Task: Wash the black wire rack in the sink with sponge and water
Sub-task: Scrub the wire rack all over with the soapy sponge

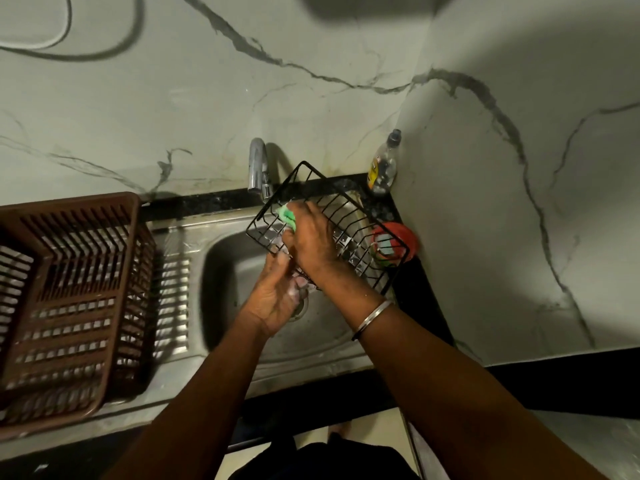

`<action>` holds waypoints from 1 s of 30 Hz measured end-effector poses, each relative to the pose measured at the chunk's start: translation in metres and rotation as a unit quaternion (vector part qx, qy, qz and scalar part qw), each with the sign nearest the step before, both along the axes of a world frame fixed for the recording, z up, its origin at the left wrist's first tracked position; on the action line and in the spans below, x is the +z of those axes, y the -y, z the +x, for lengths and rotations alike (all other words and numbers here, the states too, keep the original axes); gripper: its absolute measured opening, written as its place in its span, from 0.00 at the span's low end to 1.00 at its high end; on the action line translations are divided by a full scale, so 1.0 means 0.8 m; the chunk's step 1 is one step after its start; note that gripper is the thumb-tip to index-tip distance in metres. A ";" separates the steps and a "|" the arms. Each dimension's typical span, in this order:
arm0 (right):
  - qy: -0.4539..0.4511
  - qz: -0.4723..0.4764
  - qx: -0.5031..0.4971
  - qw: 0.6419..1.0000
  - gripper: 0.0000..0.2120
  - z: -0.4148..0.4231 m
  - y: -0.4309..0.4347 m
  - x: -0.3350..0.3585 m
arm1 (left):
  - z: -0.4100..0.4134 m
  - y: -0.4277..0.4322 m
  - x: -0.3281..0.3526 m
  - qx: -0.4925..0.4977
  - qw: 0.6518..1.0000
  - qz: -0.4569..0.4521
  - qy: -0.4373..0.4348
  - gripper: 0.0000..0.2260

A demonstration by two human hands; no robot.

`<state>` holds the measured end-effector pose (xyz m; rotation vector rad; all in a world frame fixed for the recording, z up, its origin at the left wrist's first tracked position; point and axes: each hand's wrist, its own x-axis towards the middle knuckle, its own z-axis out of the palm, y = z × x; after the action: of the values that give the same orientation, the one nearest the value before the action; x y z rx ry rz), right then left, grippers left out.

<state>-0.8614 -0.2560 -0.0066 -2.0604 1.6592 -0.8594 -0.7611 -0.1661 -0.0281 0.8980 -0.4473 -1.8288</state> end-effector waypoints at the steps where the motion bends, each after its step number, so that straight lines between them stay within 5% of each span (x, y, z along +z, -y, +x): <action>1: -0.006 -0.006 0.019 1.000 0.24 -0.001 -0.001 -0.001 | 0.005 0.001 0.002 -0.008 1.000 -0.005 -0.014 0.46; 7: -0.072 -0.029 0.120 0.990 0.26 -0.033 0.000 0.007 | 0.046 0.008 0.034 0.014 0.999 -0.028 0.040 0.34; 11: -0.180 -0.052 0.241 0.952 0.32 -0.049 -0.014 -0.012 | 0.051 0.025 0.059 -0.018 0.975 -0.030 0.220 0.27; 14: -0.173 -0.056 0.275 0.944 0.32 -0.044 -0.025 -0.017 | 0.039 0.035 0.052 -0.012 0.960 -0.009 0.279 0.20; 17: -0.153 -0.102 0.256 0.949 0.22 -0.038 -0.024 -0.007 | 0.037 0.032 0.040 0.027 0.964 0.003 0.263 0.15; 20: -0.119 -0.117 0.199 0.966 0.12 -0.036 -0.030 -0.004 | 0.032 0.022 0.043 0.036 0.979 0.007 0.199 0.23; 26: -0.011 -0.082 -0.052 0.995 0.09 -0.031 -0.033 0.006 | 0.025 0.008 0.041 0.051 0.982 0.007 0.181 0.33; 30: -0.039 -0.060 0.047 0.996 0.06 0.013 -0.059 0.007 | 0.013 0.009 0.043 0.058 0.978 0.003 0.201 0.31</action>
<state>-0.8509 -0.2091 -0.0012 -2.2612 1.5700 -0.8778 -0.7505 -0.1730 0.0062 1.2784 -0.6257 -1.5428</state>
